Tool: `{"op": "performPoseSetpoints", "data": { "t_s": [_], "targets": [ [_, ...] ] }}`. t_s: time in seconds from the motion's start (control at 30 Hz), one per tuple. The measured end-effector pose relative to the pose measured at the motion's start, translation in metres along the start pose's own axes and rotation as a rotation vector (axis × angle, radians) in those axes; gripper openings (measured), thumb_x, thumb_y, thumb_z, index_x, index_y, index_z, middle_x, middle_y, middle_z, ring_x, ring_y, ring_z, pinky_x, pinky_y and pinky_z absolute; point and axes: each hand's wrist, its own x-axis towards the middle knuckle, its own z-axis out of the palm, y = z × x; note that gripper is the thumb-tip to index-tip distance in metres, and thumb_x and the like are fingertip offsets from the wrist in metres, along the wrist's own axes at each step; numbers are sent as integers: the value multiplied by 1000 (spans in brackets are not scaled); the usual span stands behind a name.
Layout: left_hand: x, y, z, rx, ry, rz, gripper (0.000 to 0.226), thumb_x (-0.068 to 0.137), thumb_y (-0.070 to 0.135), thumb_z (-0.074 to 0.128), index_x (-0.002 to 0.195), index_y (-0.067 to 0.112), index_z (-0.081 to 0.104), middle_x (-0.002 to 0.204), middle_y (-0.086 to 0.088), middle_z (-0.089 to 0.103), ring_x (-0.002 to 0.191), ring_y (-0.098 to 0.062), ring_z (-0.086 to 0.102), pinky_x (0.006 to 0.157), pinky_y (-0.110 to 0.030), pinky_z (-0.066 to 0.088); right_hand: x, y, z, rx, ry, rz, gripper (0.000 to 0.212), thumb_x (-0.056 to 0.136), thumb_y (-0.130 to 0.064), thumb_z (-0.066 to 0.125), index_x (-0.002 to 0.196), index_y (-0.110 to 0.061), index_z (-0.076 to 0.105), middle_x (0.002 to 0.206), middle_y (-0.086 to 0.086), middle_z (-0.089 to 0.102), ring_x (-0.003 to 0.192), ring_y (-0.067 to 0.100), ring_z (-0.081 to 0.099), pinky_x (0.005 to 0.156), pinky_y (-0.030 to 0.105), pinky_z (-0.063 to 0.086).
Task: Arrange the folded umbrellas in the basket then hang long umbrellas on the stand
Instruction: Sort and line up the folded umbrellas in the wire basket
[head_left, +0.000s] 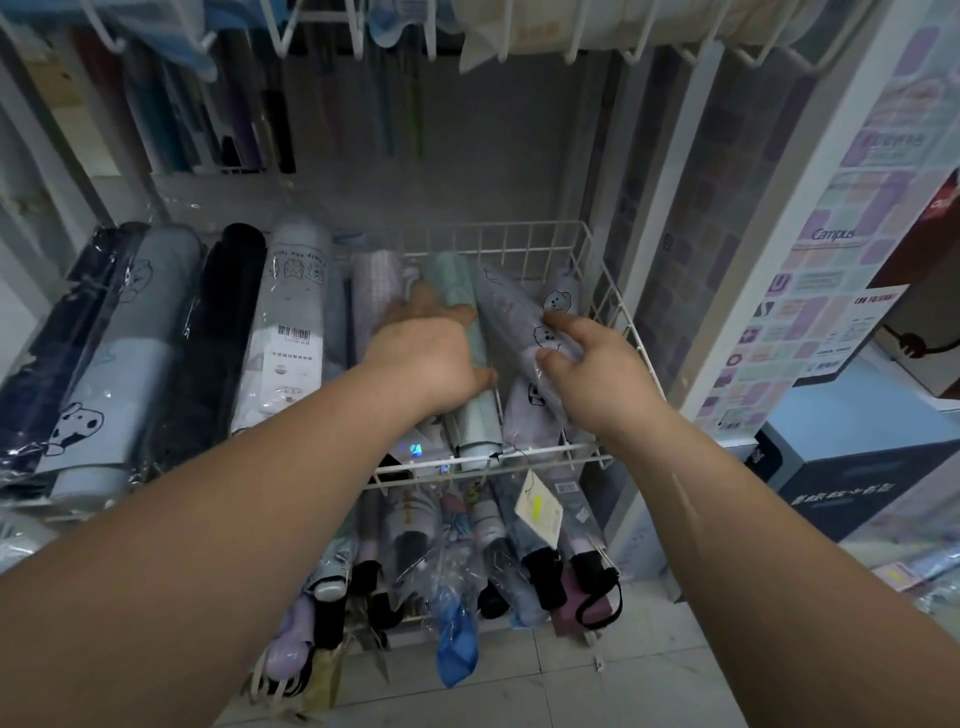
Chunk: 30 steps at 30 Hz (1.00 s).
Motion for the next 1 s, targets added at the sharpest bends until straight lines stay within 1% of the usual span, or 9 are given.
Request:
{"op": "performPoseSetpoints", "data": {
  "t_s": [0.1,0.2,0.33,0.53,0.63,0.73,0.8,0.87,1.0],
  "targets": [
    [0,0,6,124,-64,84,72,89,60,56,149,26,38,161,-13,17,142,-38,30,115,-46,30,1,2,1,37,31,10,46,99,-27,55,145,-32,51,151,-2,49,136,19,47,97,20,35],
    [2,0,11,263,-183,132,77,93,64,45,157,29,22,168,-8,3,152,-32,15,121,-58,9,-1,2,-1,79,46,25,46,100,-25,53,146,-32,50,151,-4,48,136,18,47,95,20,34],
    [1,-3,8,224,-145,136,78,89,69,49,156,35,26,167,-3,11,153,-28,13,120,-62,2,-2,1,-1,103,29,19,47,100,-26,54,147,-30,49,152,-5,48,136,16,46,95,19,34],
    [-5,-14,3,-303,147,137,65,92,48,62,150,28,42,151,-9,47,139,-29,43,114,-40,36,-3,-3,0,281,31,52,47,100,-23,59,146,-23,52,142,-2,57,126,14,56,104,26,46],
    [-10,-10,2,-512,145,98,58,96,43,58,150,31,40,148,-9,52,133,-27,51,111,-37,41,-9,-9,4,309,70,29,43,100,-24,59,143,-23,54,140,-4,58,122,11,57,90,14,47],
    [-11,1,4,-857,102,34,57,98,43,54,151,41,35,131,-2,65,119,-25,62,102,-38,50,-18,-21,11,370,96,-42,40,99,-24,60,140,-24,56,131,-8,62,120,9,59,104,28,47],
    [-11,8,5,-1211,47,-17,60,100,35,54,152,47,26,122,8,67,110,-24,68,92,-41,57,-21,-30,19,406,76,-98,40,99,-27,61,138,-26,55,129,-9,62,119,9,59,108,35,47],
    [-9,10,3,-1480,25,-57,66,101,22,54,152,49,21,133,3,63,108,-20,69,83,-37,59,-19,-35,26,384,31,-136,42,99,-32,60,140,-31,50,134,-9,61,122,10,58,109,37,46],
    [-1,0,0,-1607,99,-88,71,98,6,56,153,42,28,145,-2,54,108,-15,69,85,-30,58,-11,-33,28,358,-163,-137,46,102,-35,52,147,-33,44,139,-5,60,125,9,58,112,35,44]
  ]
}}
